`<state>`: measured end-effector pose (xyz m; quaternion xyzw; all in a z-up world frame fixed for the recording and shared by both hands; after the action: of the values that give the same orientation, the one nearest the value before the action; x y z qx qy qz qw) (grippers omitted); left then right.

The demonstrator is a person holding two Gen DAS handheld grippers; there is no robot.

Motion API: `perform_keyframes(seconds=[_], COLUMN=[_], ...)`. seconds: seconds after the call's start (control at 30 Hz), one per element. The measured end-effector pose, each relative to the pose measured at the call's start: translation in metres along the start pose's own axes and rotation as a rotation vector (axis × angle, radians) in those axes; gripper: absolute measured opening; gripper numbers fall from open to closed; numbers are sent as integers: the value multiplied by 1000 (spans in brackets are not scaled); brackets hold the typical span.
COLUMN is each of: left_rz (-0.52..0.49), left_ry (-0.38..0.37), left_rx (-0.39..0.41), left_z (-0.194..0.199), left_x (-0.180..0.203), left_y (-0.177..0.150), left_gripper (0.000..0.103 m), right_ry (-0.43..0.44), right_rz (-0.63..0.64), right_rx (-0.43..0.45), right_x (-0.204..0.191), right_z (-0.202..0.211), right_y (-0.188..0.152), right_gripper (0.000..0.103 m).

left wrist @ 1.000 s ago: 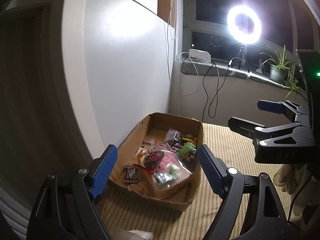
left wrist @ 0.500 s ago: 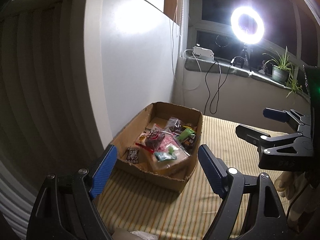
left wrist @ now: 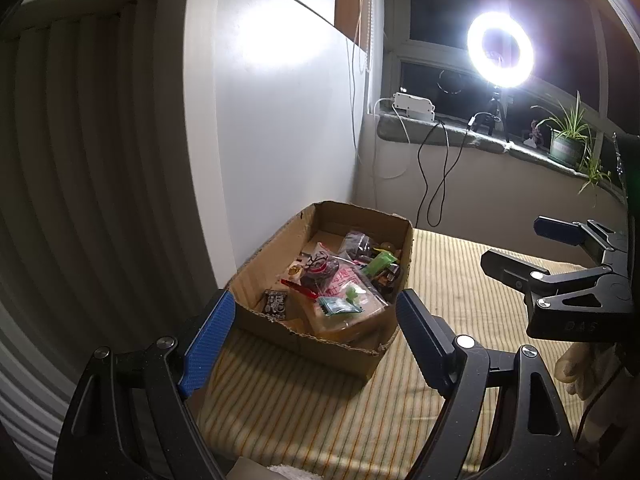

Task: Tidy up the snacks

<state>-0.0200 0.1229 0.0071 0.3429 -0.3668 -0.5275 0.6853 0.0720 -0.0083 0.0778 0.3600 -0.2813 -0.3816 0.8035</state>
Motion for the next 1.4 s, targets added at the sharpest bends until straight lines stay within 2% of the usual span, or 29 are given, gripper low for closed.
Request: perform_keyframes(seconds=[1.4], left_rz=[-7], left_ry=[6], left_rx=[-13], left_z=[0], left_x=[5], left_y=[-1], left_gripper=[83], right_ry=[-4], right_rz=[15], right_rx=[4], right_x=[-8], right_z=[3], right_y=[-6], right_gripper=[103])
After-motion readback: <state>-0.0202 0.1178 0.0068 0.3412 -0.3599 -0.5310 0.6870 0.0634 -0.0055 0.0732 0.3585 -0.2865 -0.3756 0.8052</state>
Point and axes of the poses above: each gripper's, at about its wrist camera, not at the fingertips, and z roughly against the way its jaws point, x to its right, y to its top, the point moved 1 cm from there along -z, roughly the way its jaws point, and after that the axes turned 11 degrees about -y, right-handed, at the moved point
